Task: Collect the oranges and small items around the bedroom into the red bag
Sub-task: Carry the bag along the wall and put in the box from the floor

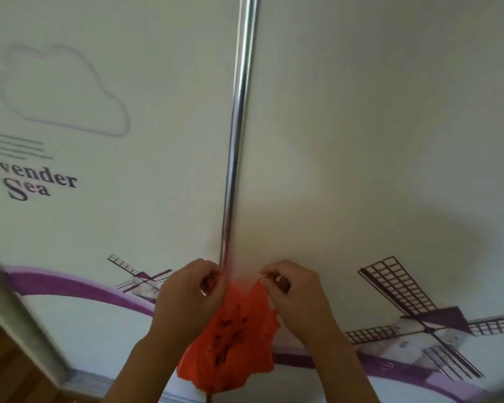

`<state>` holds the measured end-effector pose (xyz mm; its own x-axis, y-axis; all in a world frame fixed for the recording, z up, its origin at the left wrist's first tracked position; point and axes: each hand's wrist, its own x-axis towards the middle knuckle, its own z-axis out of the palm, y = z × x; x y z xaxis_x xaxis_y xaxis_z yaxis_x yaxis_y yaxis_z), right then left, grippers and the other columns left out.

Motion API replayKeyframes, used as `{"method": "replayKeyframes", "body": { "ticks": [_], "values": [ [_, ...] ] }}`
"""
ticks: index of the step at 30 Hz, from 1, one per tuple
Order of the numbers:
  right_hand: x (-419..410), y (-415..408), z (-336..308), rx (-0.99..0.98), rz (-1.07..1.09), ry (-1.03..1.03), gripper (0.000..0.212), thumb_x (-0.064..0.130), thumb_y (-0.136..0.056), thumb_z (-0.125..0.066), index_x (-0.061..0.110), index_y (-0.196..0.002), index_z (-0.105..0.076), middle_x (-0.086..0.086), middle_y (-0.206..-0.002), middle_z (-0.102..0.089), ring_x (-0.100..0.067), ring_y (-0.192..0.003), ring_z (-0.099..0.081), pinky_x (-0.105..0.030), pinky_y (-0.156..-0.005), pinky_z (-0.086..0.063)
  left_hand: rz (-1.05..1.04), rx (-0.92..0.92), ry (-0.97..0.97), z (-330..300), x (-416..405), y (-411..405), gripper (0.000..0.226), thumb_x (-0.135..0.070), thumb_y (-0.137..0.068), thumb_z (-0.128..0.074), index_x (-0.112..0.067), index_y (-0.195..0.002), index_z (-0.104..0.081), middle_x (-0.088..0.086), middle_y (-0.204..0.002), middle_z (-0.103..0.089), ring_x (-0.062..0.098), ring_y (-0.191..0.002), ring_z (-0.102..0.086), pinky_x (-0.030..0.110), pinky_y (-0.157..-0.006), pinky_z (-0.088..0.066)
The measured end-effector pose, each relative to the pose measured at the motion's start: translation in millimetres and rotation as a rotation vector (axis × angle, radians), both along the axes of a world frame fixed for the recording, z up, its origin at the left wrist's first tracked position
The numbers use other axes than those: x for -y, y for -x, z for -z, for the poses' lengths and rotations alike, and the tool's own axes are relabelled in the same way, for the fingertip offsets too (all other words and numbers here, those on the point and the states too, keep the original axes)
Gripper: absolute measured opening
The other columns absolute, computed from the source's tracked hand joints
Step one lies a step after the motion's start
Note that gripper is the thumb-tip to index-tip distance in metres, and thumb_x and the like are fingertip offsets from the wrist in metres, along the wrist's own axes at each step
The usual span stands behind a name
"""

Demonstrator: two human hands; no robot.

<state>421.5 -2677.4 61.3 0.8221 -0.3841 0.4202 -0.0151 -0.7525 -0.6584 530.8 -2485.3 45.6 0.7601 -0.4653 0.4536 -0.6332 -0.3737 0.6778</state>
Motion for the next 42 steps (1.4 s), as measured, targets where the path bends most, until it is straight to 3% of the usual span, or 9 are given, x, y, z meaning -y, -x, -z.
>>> {"method": "replayKeyframes", "body": {
  "ticks": [4, 9, 13, 18, 21, 27, 30, 36, 42],
  "values": [
    [-61.6, -57.2, -2.4, -0.073, -0.115, 0.006, 0.018, 0.016, -0.088, -0.076, 0.026, -0.103, -0.078, 0.024, -0.088, -0.067, 0.003, -0.079, -0.063, -0.008, -0.075, -0.047, -0.022, -0.012, -0.017, -0.1, -56.0, -35.4, 0.014, -0.023, -0.088, -0.071, -0.036, -0.082, -0.069, -0.017, -0.076, -0.065, 0.009, -0.076, -0.065, 0.033, -0.066, -0.056],
    [-132.7, -120.1, -2.5, -0.124, -0.226, 0.062, 0.021, 0.019, -0.090, -0.073, 0.028, -0.109, -0.075, 0.026, -0.096, -0.063, 0.011, -0.083, -0.058, -0.006, -0.082, -0.043, -0.089, -0.035, 0.017, 5.1, -122.7, -80.9, 0.007, -0.033, -0.087, -0.066, -0.037, -0.084, -0.070, -0.017, -0.078, -0.066, 0.008, -0.076, -0.065, 0.033, -0.067, -0.056],
    [-189.2, -162.4, -3.2, -0.172, -0.316, 0.082, 0.023, 0.020, -0.090, -0.073, 0.028, -0.111, -0.077, 0.025, -0.093, -0.064, 0.010, -0.080, -0.060, -0.006, -0.079, -0.045, -0.145, -0.045, 0.046, 9.9, -177.7, -111.1, 0.017, -0.020, -0.087, -0.076, -0.036, -0.084, -0.073, -0.017, -0.078, -0.065, 0.008, -0.077, -0.065, 0.031, -0.067, -0.055],
    [-258.1, -209.8, -1.3, -0.141, -0.409, 0.064, 0.022, 0.013, -0.086, -0.073, 0.023, -0.105, -0.079, 0.016, -0.094, -0.073, 0.003, -0.075, -0.062, -0.015, -0.076, -0.050, -0.217, -0.031, 0.067, 10.8, -250.4, -140.7, 0.008, -0.030, -0.088, -0.068, -0.034, -0.087, -0.075, -0.017, -0.079, -0.066, 0.007, -0.076, -0.065, 0.034, -0.068, -0.056],
    [-300.4, -234.1, -3.1, -0.152, -0.481, 0.079, 0.020, 0.012, -0.088, -0.072, 0.022, -0.104, -0.079, 0.015, -0.094, -0.073, 0.003, -0.074, -0.062, -0.011, -0.074, -0.048, -0.281, -0.008, 0.078, 11.9, -292.7, -151.3, 0.006, -0.027, -0.091, -0.071, -0.030, -0.091, -0.076, -0.016, -0.081, -0.067, 0.006, -0.077, -0.065, 0.032, -0.070, -0.056],
    [-375.2, -278.1, -1.1, -0.179, -0.663, 0.122, 0.017, 0.016, -0.090, -0.072, 0.025, -0.102, -0.079, 0.015, -0.094, -0.074, 0.006, -0.072, -0.059, -0.016, -0.075, -0.050, -0.457, -0.004, 0.113, 14.1, -368.2, -157.0, 0.007, -0.023, -0.091, -0.076, -0.030, -0.090, -0.076, -0.025, -0.082, -0.067, 0.004, -0.079, -0.067, 0.013, -0.072, -0.051],
    [-408.9, -299.8, 2.8, -0.194, -0.729, 0.133, 0.015, 0.018, -0.093, -0.073, 0.027, -0.105, -0.079, 0.015, -0.097, -0.074, 0.006, -0.076, -0.060, -0.008, -0.073, -0.046, -0.574, -0.023, 0.125, 18.0, -407.5, -156.8, 0.005, -0.023, -0.090, -0.077, -0.028, -0.090, -0.076, -0.022, -0.082, -0.067, 0.005, -0.080, -0.068, 0.012, -0.071, -0.051],
    [-477.5, -349.8, 12.9, -0.222, -0.849, 0.122, 0.017, 0.026, -0.094, -0.075, 0.034, -0.109, -0.076, 0.027, -0.095, -0.067, 0.005, -0.086, -0.065, -0.012, -0.081, -0.056, -0.805, -0.050, 0.097, 28.1, -481.8, -166.3, 0.007, -0.022, -0.090, -0.076, -0.028, -0.094, -0.076, -0.022, -0.085, -0.068, 0.000, -0.088, -0.066, 0.008, -0.073, -0.049],
    [-531.4, -409.4, 15.6, -0.200, -1.002, 0.138, 0.017, 0.022, -0.093, -0.076, 0.029, -0.108, -0.077, 0.026, -0.094, -0.065, 0.014, -0.089, -0.059, -0.002, -0.076, -0.045, -1.027, -0.061, 0.068, 33.2, -539.7, -200.1, 0.019, -0.015, -0.087, -0.080, -0.033, -0.091, -0.075, -0.023, -0.081, -0.068, -0.004, -0.083, -0.066, 0.008, -0.068, -0.046]
  ]
}}
